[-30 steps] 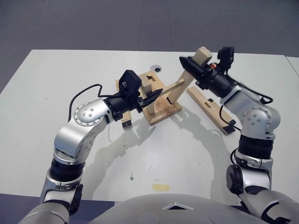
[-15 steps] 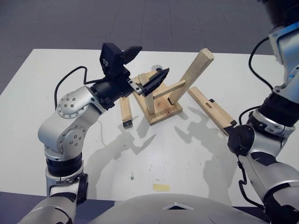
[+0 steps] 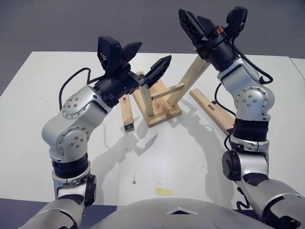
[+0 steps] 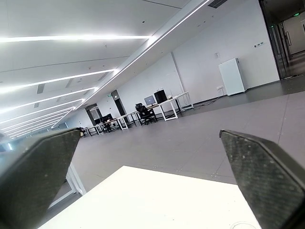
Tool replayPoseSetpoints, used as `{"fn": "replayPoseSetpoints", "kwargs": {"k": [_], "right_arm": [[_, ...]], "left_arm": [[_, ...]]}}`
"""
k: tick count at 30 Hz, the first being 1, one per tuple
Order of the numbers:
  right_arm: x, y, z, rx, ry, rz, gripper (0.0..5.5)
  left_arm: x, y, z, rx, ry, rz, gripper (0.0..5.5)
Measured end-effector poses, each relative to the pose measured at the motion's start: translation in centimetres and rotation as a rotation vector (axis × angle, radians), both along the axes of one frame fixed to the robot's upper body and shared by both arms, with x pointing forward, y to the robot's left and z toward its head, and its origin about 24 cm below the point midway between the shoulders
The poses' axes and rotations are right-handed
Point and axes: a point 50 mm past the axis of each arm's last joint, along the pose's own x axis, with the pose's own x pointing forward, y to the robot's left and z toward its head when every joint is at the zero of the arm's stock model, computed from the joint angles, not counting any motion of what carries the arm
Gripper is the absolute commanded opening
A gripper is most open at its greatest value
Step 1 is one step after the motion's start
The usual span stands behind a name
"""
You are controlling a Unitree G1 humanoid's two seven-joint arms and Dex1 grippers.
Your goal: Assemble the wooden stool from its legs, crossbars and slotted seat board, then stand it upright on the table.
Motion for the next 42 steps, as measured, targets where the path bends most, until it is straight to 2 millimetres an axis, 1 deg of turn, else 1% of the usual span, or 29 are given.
{"fn": "replayPoseSetpoints", "kwargs": {"k": [4, 5, 6, 7, 9, 11, 12, 13, 14, 15, 16, 17, 18, 20, 21, 22, 24, 26, 27, 28, 29, 31, 32, 34, 36, 38, 40, 41, 42], "right_arm": [[-0.2, -0.2, 0.3, 0.107, 0.026, -0.008, 5.39], [-0.3, -0.5, 0.5, 0.138, 0.025, -0.018, 5.39], [-0.5, -1.2, 1.2, 0.175, 0.006, -0.032, 5.39], [-0.8, -1.7, 2.1, 0.21, -0.029, -0.037, 5.39], [-1.4, -2.5, 4.4, 0.27, -0.106, -0.02, 5.39], [-2.5, -2.7, 6.4, 0.335, -0.171, 0.068, 5.39], [-3.5, -2.3, 7.2, 0.357, -0.201, 0.16, 5.39], [-4.3, -1.8, 7.5, 0.344, -0.214, 0.243, 5.39], [-5.6, -0.7, 7.2, 0.28, -0.213, 0.362, 5.39], [-6.4, 0.3, 6.0, 0.2, -0.175, 0.435, 5.39], [-6.7, 0.9, 4.8, 0.147, -0.123, 0.471, 5.39], [-6.8, 1.6, 2.1, 0.071, 0.001, 0.491, 5.39], [-6.7, 1.8, -0.2, 0.025, 0.124, 0.478, 5.39], [-6.4, 1.2, -3.6, -0.048, 0.283, 0.404, 5.39], [-6.3, 0.8, -4.2, -0.071, 0.31, 0.374, 5.39], [-5.7, 0.0, -5.0, -0.134, 0.324, 0.283, 5.39], [-4.2, -1.8, -5.0, -0.216, 0.28, 0.11, 5.39], [-2.9, -2.9, -3.9, -0.243, 0.182, -0.012, 5.39], [-2.2, -3.2, -2.6, -0.247, 0.095, -0.075, 5.39], [-1.9, -3.1, -1.7, -0.248, 0.036, -0.098, 5.39], [-1.7, -3.0, -1.1, -0.236, 0.0, -0.105, 5.39], [-1.8, -2.8, -0.5, -0.159, -0.029, -0.076, 5.39], [-2.0, -2.9, -0.1, -0.061, -0.035, -0.044, 5.39], [-2.4, -3.3, 1.2, 0.09, -0.053, 0.039, 5.39], [-3.5, -3.3, 2.8, 0.207, -0.089, 0.165, 5.39], [-4.6, -2.9, 3.8, 0.269, -0.119, 0.285, 5.39], [-6.7, -2.1, 4.2, 0.272, -0.131, 0.474, 5.39], [-8.3, -1.4, 3.9, 0.222, -0.12, 0.6, 5.39], [-9.5, -0.7, 3.1, 0.161, -0.092, 0.693, 5.39]], "left_arm": [[0.5, 0.2, -0.3, -0.007, 0.027, 0.03, 5.4], [0.7, 0.5, -0.3, -0.023, 0.035, 0.048, 5.4], [1.0, 1.0, 0.1, -0.053, 0.033, 0.082, 5.4], [1.3, 1.7, 0.6, -0.09, 0.028, 0.116, 5.4], [1.7, 2.3, 1.3, -0.136, 0.019, 0.16, 5.4], [2.1, 3.0, 1.7, -0.177, 0.025, 0.21, 5.4], [2.4, 3.8, 1.7, -0.199, 0.035, 0.263, 5.4], [2.8, 4.4, 1.7, -0.214, 0.047, 0.308, 5.4], [3.3, 5.5, 1.5, -0.228, 0.066, 0.387, 5.4], [3.6, 6.4, 1.2, -0.235, 0.083, 0.448, 5.4], [3.8, 6.8, 1.1, -0.238, 0.093, 0.479, 5.4], [4.0, 7.3, 0.8, -0.238, 0.105, 0.515, 5.4], [4.0, 7.6, 0.8, -0.239, 0.108, 0.533, 5.4], [4.0, 7.9, 0.8, -0.239, 0.104, 0.548, 5.4], [4.0, 8.0, 0.9, -0.238, 0.104, 0.551, 5.4], [3.9, 8.1, 0.9, -0.233, 0.103, 0.557, 5.4], [3.9, 8.4, 0.5, -0.225, 0.114, 0.571, 5.4], [3.8, 8.4, 0.0, -0.217, 0.131, 0.578, 5.4], [3.8, 8.1, -0.3, -0.214, 0.14, 0.573, 5.4], [3.9, 7.9, -0.4, -0.214, 0.145, 0.567, 5.4], [3.9, 7.7, -0.5, -0.212, 0.148, 0.564, 5.4], [4.0, 7.3, -0.6, -0.205, 0.152, 0.556, 5.4], [4.0, 7.2, -0.6, -0.202, 0.152, 0.553, 5.4], [4.0, 7.2, -0.7, -0.2, 0.152, 0.551, 5.4], [4.0, 7.2, -0.7, -0.197, 0.152, 0.554, 5.4], [4.0, 7.2, -0.8, -0.195, 0.153, 0.555, 5.4], [4.0, 7.1, -0.8, -0.194, 0.155, 0.553, 5.4], [4.0, 7.1, -0.9, -0.19, 0.157, 0.551, 5.4], [4.0, 7.1, -1.0, -0.186, 0.16, 0.554, 5.4]]}}
